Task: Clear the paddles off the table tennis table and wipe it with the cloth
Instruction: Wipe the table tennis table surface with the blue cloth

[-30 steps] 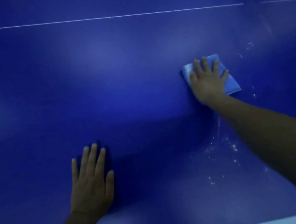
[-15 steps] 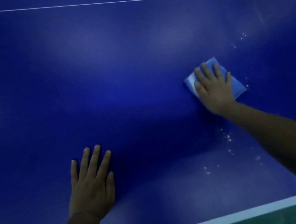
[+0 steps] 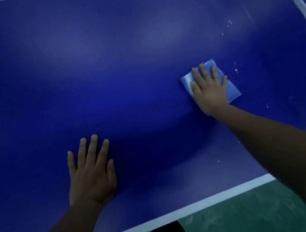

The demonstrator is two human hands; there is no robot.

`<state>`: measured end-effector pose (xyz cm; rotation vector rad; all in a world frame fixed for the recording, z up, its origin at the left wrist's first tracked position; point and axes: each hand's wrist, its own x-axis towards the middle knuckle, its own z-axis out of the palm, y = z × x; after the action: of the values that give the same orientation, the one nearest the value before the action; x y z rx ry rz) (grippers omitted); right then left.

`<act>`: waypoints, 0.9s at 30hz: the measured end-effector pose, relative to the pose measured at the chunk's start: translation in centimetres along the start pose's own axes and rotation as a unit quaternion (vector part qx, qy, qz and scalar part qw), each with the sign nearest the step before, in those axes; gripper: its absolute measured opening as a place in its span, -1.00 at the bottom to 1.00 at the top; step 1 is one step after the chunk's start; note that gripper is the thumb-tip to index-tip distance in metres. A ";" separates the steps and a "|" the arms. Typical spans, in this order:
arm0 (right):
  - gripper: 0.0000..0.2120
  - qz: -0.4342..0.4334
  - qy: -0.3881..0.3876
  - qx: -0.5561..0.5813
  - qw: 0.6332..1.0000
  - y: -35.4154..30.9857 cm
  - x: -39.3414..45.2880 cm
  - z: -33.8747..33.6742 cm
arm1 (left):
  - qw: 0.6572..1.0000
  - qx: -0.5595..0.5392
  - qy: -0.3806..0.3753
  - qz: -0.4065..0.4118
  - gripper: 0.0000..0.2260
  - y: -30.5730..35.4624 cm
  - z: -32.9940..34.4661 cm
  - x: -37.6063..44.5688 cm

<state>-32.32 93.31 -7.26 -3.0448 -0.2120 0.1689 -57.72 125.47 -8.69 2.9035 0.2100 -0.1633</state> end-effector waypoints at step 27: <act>-0.39 0.052 -0.082 -0.041 0.994 2.3 -26.3 2.9 | 1.000 -0.018 -0.004 -0.018 -0.43 0.2 -0.2 -0.3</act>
<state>-58.19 87.57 -7.60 -3.1266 -0.0735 0.4285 -58.01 125.31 -8.42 2.8634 0.2605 -0.1740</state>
